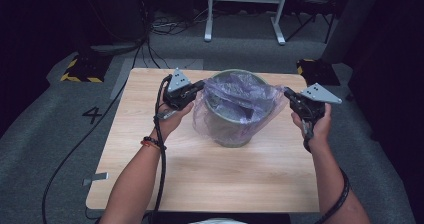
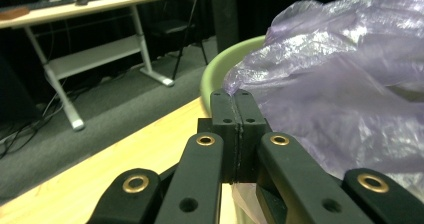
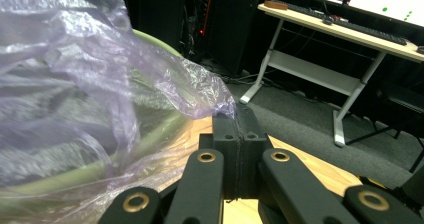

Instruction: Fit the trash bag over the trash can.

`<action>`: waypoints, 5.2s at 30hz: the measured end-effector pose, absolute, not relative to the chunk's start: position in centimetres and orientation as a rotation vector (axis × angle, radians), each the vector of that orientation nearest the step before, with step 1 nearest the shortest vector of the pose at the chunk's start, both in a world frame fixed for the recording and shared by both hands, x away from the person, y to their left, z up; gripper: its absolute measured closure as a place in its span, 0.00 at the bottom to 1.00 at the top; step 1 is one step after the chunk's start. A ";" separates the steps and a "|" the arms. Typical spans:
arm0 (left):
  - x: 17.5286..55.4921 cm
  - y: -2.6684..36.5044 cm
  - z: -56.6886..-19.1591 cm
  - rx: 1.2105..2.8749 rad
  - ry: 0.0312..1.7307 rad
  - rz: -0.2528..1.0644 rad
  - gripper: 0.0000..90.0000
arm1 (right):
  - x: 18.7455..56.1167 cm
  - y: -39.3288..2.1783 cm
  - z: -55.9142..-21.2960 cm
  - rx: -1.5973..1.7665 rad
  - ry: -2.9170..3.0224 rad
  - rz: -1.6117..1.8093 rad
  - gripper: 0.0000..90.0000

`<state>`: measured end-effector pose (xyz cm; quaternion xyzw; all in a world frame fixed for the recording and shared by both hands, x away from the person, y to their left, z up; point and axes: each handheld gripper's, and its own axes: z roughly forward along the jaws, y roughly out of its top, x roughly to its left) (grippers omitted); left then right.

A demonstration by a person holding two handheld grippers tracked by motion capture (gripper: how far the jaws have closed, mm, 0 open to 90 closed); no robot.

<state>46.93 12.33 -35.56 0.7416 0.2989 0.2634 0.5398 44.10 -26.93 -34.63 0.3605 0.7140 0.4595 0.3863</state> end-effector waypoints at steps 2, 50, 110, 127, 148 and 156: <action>47.4 12.5 -36.0 1.761 0.735 0.613 0.99 | 44.7 -27.0 -34.8 0.919 1.828 1.151 1.00; 44.7 13.6 -34.7 1.849 0.565 0.500 0.27 | 47.3 -28.4 -36.7 0.980 1.890 1.216 0.90; 54.8 10.5 -39.4 1.819 0.781 0.367 1.00 | 53.9 -25.7 -42.0 1.105 2.074 1.237 0.99; 54.2 11.5 -42.8 1.891 0.823 0.301 1.00 | 53.2 -27.7 -45.3 1.184 2.141 1.190 1.00; 48.6 15.4 -42.3 1.980 0.798 0.440 0.33 | 49.3 -29.9 -45.1 1.075 2.155 1.165 0.52; 45.1 17.1 -40.9 1.924 0.693 0.356 0.23 | 46.6 -30.3 -42.9 0.960 2.149 1.208 0.40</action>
